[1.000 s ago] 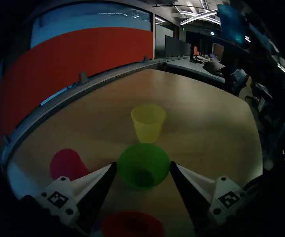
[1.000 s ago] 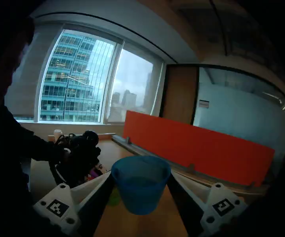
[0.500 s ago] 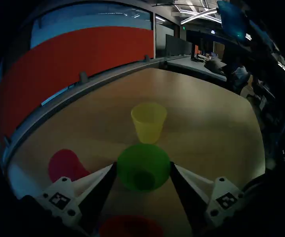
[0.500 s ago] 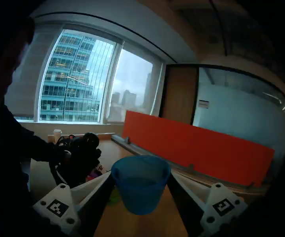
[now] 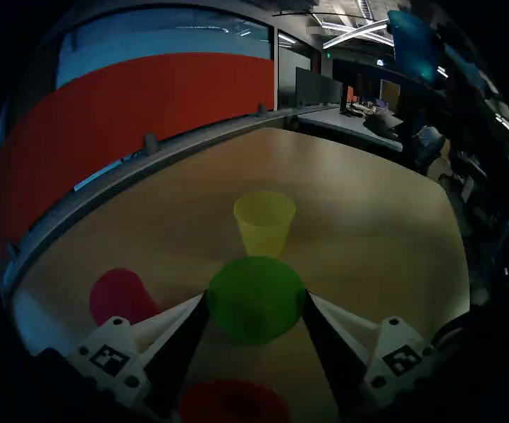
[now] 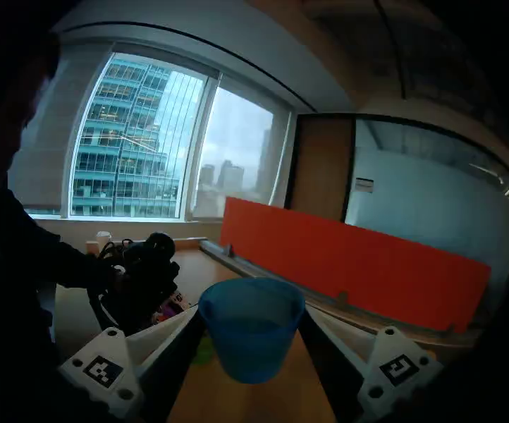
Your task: Pour water
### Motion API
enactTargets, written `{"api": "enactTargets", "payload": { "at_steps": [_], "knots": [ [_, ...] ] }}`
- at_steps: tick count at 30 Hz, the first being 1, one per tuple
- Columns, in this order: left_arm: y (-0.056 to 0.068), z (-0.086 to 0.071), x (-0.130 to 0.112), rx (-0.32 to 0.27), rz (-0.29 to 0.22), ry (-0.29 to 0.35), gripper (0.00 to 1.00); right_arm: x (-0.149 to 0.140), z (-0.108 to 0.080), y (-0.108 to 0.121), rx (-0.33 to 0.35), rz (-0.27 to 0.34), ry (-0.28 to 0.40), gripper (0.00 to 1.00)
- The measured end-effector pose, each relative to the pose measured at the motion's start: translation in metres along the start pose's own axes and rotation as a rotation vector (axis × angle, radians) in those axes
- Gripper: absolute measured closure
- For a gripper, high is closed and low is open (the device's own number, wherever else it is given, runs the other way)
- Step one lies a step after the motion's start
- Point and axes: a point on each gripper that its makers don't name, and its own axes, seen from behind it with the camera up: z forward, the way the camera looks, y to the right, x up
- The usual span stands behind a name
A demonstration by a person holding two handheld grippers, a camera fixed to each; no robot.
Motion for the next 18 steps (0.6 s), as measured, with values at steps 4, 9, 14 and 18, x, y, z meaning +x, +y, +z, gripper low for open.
{"api": "enactTargets", "payload": {
  "at_steps": [4, 9, 14, 18],
  "knots": [
    [0.0, -0.01, 0.006, 0.001, 0.001, 0.023, 0.11, 0.003, 0.001, -0.002, 0.001, -0.002, 0.003, 0.09],
    [0.0, -0.025, 0.019, 0.008, 0.006, 0.065, 0.11, 0.008, 0.001, -0.005, 0.0, 0.003, 0.008, 0.1],
    [-0.005, -0.042, 0.035, 0.023, 0.005, 0.115, 0.11, 0.01, 0.0, -0.009, 0.005, 0.006, 0.011, 0.1],
    [-0.013, -0.057, 0.049, 0.042, -0.003, 0.154, 0.11, 0.012, 0.001, -0.013, 0.011, 0.006, 0.009, 0.1]
  ]
}}
